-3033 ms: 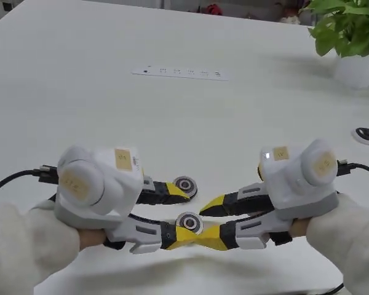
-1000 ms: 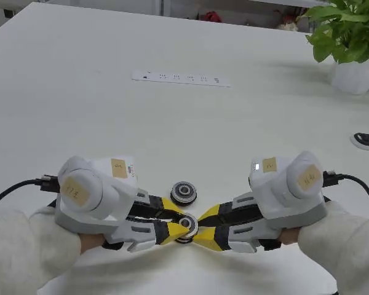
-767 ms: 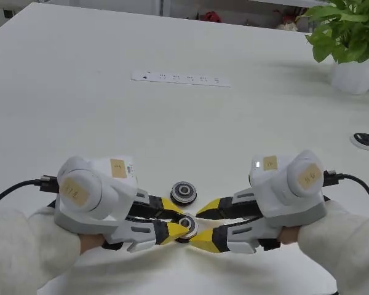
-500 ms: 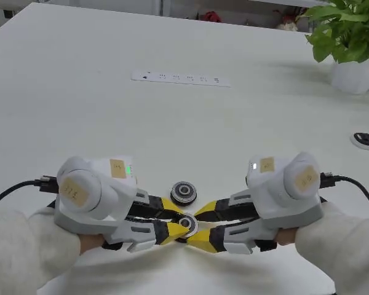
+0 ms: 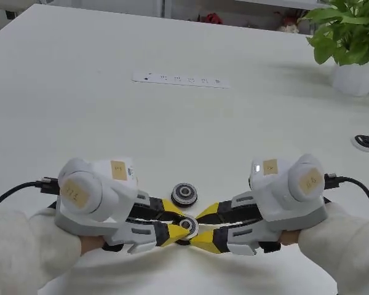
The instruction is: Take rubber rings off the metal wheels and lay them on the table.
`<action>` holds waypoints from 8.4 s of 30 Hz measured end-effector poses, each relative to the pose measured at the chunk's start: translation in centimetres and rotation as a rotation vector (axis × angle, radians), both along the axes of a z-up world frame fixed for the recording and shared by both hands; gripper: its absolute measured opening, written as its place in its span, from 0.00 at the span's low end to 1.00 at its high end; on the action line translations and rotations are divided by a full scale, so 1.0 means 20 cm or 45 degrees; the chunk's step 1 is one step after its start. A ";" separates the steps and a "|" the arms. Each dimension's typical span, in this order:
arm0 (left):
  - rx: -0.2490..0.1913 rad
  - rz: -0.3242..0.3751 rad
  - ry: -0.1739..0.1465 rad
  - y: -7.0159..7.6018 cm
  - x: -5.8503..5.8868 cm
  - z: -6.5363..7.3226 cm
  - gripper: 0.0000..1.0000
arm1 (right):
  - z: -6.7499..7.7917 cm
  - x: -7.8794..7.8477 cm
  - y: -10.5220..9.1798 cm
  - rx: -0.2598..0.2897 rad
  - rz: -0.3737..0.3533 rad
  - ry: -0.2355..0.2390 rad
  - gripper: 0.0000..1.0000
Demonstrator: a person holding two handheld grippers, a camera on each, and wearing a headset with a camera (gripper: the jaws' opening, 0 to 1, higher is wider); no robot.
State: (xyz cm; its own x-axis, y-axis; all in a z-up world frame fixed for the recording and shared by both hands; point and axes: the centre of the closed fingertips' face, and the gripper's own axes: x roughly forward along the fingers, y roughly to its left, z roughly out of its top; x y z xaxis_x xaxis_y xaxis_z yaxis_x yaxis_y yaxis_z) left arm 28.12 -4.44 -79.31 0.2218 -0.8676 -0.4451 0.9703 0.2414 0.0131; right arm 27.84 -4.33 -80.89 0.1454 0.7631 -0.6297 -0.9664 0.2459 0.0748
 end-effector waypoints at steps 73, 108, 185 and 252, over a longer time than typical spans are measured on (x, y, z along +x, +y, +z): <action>-0.024 0.006 0.012 0.01 0.00 0.00 0.13 | -0.02 0.00 -0.02 -0.006 -0.014 0.050 0.10; -0.021 0.015 0.001 0.01 0.01 0.00 0.13 | -0.02 0.04 -0.05 -0.027 -0.335 0.341 0.00; -0.032 0.026 -0.010 0.01 0.01 0.00 0.13 | 0.07 0.07 0.00 0.227 -0.654 0.755 0.00; -0.104 0.085 -0.042 0.21 -0.11 0.45 0.74 | 0.24 0.11 0.04 0.422 -0.679 0.774 0.00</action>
